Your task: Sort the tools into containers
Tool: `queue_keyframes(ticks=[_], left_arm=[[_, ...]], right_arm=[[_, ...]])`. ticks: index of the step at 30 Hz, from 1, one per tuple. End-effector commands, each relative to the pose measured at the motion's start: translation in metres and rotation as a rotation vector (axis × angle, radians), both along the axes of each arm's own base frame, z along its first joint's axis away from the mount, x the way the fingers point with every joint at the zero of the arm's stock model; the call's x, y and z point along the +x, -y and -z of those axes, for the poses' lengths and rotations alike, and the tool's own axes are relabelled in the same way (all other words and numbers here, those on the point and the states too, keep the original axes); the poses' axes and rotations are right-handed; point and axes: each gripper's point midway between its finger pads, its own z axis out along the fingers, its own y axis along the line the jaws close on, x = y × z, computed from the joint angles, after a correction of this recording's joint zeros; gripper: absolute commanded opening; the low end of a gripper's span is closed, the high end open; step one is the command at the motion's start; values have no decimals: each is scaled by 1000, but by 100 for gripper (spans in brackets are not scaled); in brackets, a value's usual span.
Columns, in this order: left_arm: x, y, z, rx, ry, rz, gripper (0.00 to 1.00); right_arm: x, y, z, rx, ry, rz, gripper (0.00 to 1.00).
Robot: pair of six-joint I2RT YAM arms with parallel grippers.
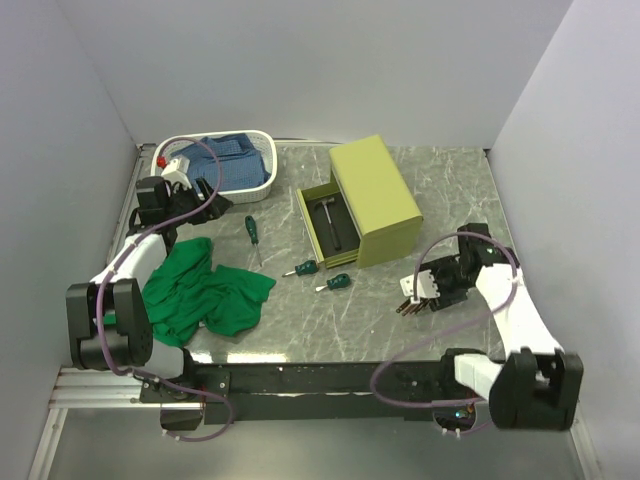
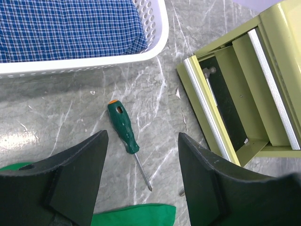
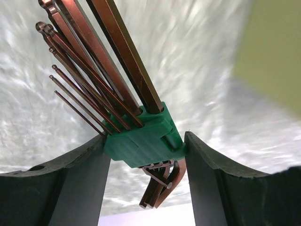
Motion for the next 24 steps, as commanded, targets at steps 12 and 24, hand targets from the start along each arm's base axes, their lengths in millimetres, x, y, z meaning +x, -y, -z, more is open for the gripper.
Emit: queue_keyframes(ticks=[12,24], left_arm=[[-10,0,-41,8,134,-4,67],[-23,-10,-62,-1,183,-39,67]], right_arm=[[-3,-249,-183,786,47,-113,0],[200,-356,-191,989,-339,1098,0]])
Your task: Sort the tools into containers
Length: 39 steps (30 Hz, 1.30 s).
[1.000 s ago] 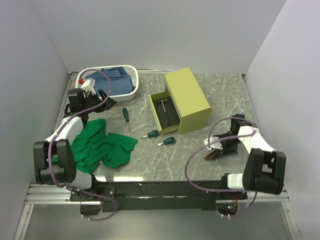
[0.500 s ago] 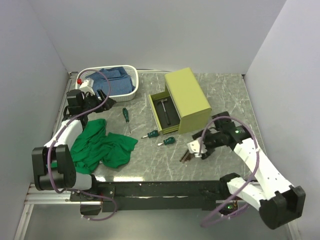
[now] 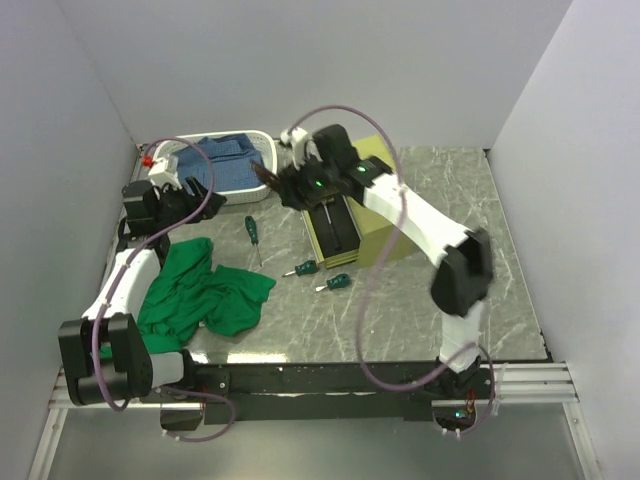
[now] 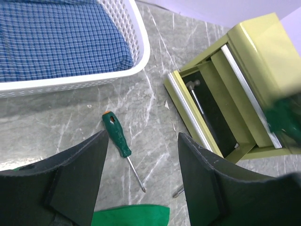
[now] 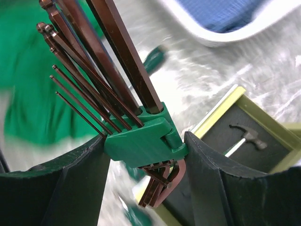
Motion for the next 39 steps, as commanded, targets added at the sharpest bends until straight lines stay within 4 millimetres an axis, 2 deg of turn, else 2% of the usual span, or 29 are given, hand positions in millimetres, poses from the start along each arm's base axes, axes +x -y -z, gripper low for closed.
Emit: queue_keyframes(ticks=[1,2,5,8,9,10,11,12,18,19,20,21,22,23,24,25,28,30,33,34,35,36,37,38,39], left_arm=[[-6,-8,-23,-11,62,-26,67],[-6,-10,-25,-12,67,-31,67],[-8,-14,-28,-10,80,-45,67],[-9,-14,-33,-15,92,-46,67],[-9,-14,-34,-17,100,-47,67],[-10,-14,-34,-23,100,-47,67],[-10,-15,-35,-32,102,-49,67],[-10,-16,-35,-35,109,-53,67],[-12,-22,-32,-39,102,-71,67],[-12,-21,-31,-44,97,-67,68],[-12,-20,-32,-48,98,-67,68],[-12,-20,-34,-50,100,-62,68],[-11,-20,-35,-52,103,-58,68],[-11,-18,-36,-54,105,-52,68],[-10,-17,-35,-61,99,-45,68],[-10,-14,-34,-80,88,-36,68],[-12,4,-22,-147,36,0,68],[-10,15,-16,-173,17,24,67],[-5,48,-12,-174,-15,109,63],[-7,69,-10,-163,-22,163,63],[-6,80,-8,-158,-32,188,63],[-2,89,-3,-172,-59,206,58],[-3,103,-2,-187,-74,235,55],[-2,110,2,-203,-90,245,52],[3,115,10,-223,-114,245,45]], right_arm=[[70,-13,-25,196,-230,519,0],[82,-10,-17,188,-216,580,0],[89,-7,-9,190,-224,663,0],[78,11,10,137,-271,782,0],[76,27,29,83,-273,859,0],[70,35,37,61,-300,901,0],[66,42,38,54,-300,923,0],[59,47,53,22,-321,936,0],[50,60,82,-21,-375,1021,0],[50,61,88,-31,-385,1029,6],[48,58,88,-30,-393,1021,47],[49,54,86,-30,-390,986,61],[44,44,81,-9,-413,923,70],[46,39,72,9,-402,891,86],[47,36,64,21,-386,862,97],[45,29,52,51,-384,820,100],[45,21,18,99,-318,758,100],[47,24,-3,117,-261,755,100],[47,24,-36,151,-170,685,100],[48,30,-51,168,-127,684,100],[52,37,-56,159,-81,692,100],[55,41,-70,191,-46,692,100],[65,53,-74,195,-28,718,100],[71,60,-77,197,-8,732,95],[79,73,-80,197,19,780,87]])
